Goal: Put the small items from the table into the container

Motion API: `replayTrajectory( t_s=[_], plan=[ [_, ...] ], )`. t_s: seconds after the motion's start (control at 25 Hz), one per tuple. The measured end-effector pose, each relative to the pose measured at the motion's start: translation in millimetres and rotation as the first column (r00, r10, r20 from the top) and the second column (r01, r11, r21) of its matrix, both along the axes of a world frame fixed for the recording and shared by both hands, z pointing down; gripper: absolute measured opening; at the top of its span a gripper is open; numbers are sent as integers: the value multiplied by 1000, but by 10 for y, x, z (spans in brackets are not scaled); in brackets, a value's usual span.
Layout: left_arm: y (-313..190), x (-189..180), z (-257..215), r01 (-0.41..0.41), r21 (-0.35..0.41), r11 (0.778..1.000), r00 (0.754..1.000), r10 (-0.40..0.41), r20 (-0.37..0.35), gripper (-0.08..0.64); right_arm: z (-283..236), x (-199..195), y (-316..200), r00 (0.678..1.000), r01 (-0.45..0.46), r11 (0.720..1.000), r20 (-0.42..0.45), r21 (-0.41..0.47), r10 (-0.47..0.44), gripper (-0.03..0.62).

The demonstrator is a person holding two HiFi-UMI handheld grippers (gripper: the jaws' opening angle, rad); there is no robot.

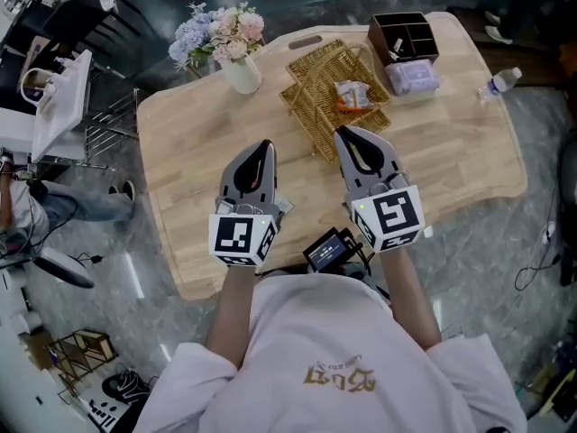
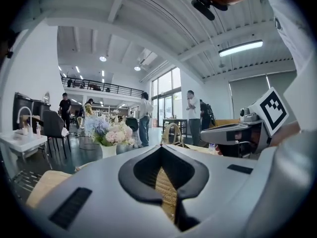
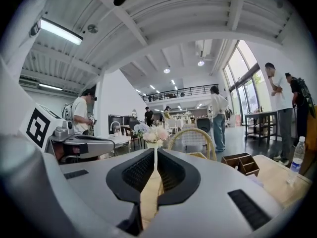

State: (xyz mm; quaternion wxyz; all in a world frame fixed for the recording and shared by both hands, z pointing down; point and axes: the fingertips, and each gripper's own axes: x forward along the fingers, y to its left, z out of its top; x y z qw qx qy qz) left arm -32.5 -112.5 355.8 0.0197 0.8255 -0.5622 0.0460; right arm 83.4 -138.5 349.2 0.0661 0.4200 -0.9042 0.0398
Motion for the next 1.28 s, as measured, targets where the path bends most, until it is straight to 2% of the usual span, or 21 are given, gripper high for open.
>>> replayTrajectory(
  t_s=[0.12,0.36,0.6,0.72,0.92,1.12,1.28],
  plan=[
    [102,-167,-123,49,29,998,999,-49,8,0,-175,-105,124,999,31,999,20,38,-32,32],
    [325,-505,-394,152,117,981,987,-157,39,0,-383,-375,306,994,105,989,-6,107,-105,32],
    [551,-718,-680,212,201,956,971,-230,71,0,-546,-432,393,995,96,986,15,139,-99,31],
    [635,-813,-761,245,224,943,963,-263,57,0,-609,-494,437,994,106,983,17,150,-110,31],
    [707,-899,-823,267,228,936,960,-279,19,0,-658,-572,492,992,120,980,25,158,-125,31],
    [804,-903,-931,274,295,915,946,-312,88,0,-664,-632,539,988,144,978,25,153,-149,32],
    [816,-879,-869,243,256,936,963,-264,51,0,-659,-657,554,988,147,978,32,147,-153,32]
  ],
)
